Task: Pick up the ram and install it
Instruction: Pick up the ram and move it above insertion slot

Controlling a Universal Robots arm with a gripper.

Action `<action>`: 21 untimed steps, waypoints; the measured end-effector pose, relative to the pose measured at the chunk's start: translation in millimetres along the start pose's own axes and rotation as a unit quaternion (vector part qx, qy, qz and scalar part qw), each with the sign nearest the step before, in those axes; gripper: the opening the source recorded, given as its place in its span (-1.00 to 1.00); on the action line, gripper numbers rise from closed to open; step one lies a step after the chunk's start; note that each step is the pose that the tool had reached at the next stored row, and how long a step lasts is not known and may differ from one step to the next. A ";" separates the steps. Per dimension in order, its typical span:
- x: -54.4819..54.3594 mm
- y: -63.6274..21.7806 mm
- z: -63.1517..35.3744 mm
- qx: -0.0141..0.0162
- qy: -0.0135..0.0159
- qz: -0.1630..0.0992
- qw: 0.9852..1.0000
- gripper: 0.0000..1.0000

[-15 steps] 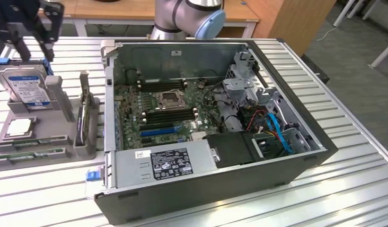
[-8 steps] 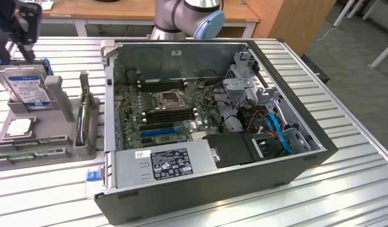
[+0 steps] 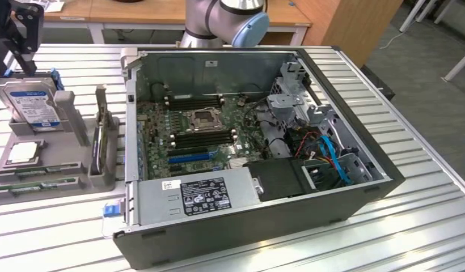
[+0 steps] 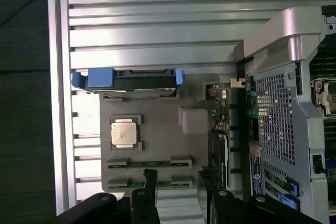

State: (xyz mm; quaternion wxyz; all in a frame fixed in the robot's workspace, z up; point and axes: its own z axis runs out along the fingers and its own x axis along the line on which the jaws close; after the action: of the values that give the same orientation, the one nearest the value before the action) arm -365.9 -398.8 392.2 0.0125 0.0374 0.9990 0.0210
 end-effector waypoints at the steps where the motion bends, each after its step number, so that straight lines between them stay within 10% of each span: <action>1: 0.0 0.0 0.0 0.000 0.000 0.000 1.000 -0.13; 12: 0.2 -0.1 0.0 0.000 0.000 -0.003 1.000 -0.13; 21: 0.4 -0.1 1.2 -0.002 0.003 -0.077 0.997 -0.13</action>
State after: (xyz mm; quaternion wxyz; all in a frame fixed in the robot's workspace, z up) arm -366.2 -398.8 391.0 0.0110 -0.0396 0.9989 0.0220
